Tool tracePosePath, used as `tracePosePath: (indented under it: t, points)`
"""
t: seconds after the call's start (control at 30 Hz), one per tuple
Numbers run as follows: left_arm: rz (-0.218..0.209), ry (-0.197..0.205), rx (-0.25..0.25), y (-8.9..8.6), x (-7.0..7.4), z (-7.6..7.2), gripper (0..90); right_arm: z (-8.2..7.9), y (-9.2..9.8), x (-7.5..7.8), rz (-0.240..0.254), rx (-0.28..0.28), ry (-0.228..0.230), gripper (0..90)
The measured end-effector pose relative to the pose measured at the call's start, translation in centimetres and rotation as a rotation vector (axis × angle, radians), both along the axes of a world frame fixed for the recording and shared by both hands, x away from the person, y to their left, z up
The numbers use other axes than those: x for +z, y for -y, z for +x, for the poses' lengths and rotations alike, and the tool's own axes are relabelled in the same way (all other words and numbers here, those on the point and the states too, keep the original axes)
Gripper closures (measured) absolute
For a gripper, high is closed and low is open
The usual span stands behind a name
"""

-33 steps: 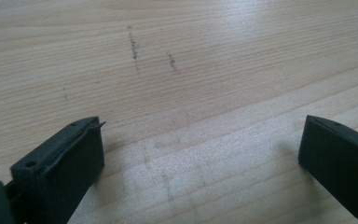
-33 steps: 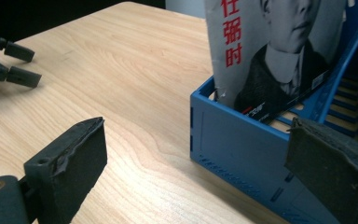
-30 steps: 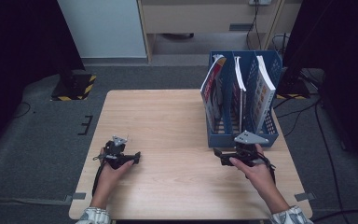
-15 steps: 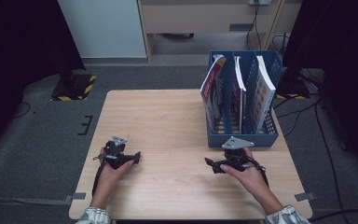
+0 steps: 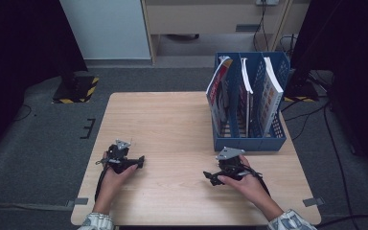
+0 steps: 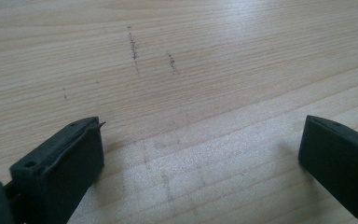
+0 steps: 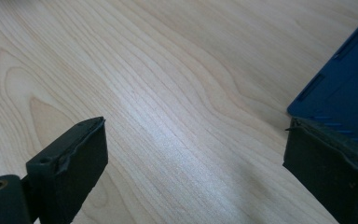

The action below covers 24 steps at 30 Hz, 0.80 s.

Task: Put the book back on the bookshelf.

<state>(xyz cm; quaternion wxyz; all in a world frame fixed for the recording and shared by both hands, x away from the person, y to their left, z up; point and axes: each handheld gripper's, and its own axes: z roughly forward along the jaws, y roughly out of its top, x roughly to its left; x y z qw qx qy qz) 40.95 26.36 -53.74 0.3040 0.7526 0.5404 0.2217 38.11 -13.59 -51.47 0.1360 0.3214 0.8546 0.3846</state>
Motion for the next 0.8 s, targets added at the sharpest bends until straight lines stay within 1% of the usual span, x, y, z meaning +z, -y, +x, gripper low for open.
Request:
tracePosePath:
  t: [0.03,0.07,0.17,0.2,0.27,0.3,0.33,0.37,0.4,0.43,0.53,0.6,0.63,0.8]
  points:
    - [0.000,0.000,-0.001,0.0,0.0,0.0,0.0,0.2,-0.2,-0.3,-0.009,-0.001,-0.013,6.8]
    - [0.000,0.000,-0.001,0.0,0.0,0.0,0.0,0.2,-0.2,-0.3,-0.009,-0.001,-0.013,6.8]
    - [0.000,0.000,-0.001,0.0,0.0,0.0,0.0,0.5,-0.8,-1.0,-0.022,-0.014,-0.035,7.5]
    - [0.000,0.000,0.000,0.0,0.0,0.0,0.0,0.6,-0.9,-1.0,-0.032,-0.007,-0.042,7.4]
    - [0.000,0.000,-0.001,0.0,0.0,0.0,0.0,0.6,-1.0,-1.2,-0.031,-0.004,-0.040,7.5]
    - [0.001,0.000,-0.001,0.0,0.0,0.0,0.0,0.6,-1.2,-1.4,-0.042,0.001,-0.043,7.4]
    - [0.001,0.000,-0.001,0.0,0.0,0.0,0.0,0.6,-1.2,-1.4,-0.042,0.001,-0.043,7.4]
    - [0.000,0.000,-0.001,0.0,0.0,0.0,0.0,0.7,-1.3,-1.7,-0.056,0.005,-0.054,7.4]
    - [0.000,0.000,-0.001,0.0,0.0,0.0,0.0,0.7,-1.3,-1.7,-0.056,0.005,-0.054,7.4]
    - [0.001,0.000,-0.001,0.0,0.0,0.0,0.0,0.7,-1.4,-2.0,-0.061,-0.003,-0.061,6.9]
    - [0.001,0.000,0.000,0.0,0.0,0.0,0.0,0.8,-1.4,-2.1,-0.056,-0.009,-0.051,6.7]
    - [0.001,0.000,-0.001,0.0,0.0,0.0,0.0,0.6,-1.4,-2.2,-0.057,-0.011,-0.041,4.7]
    - [0.001,0.000,0.000,0.0,0.0,0.0,0.0,0.6,-1.5,-2.4,-0.042,-0.018,-0.027,4.0]
    - [0.000,0.000,-0.003,0.1,0.0,0.1,0.0,0.5,-1.5,-2.4,-0.039,-0.020,-0.032,3.3]
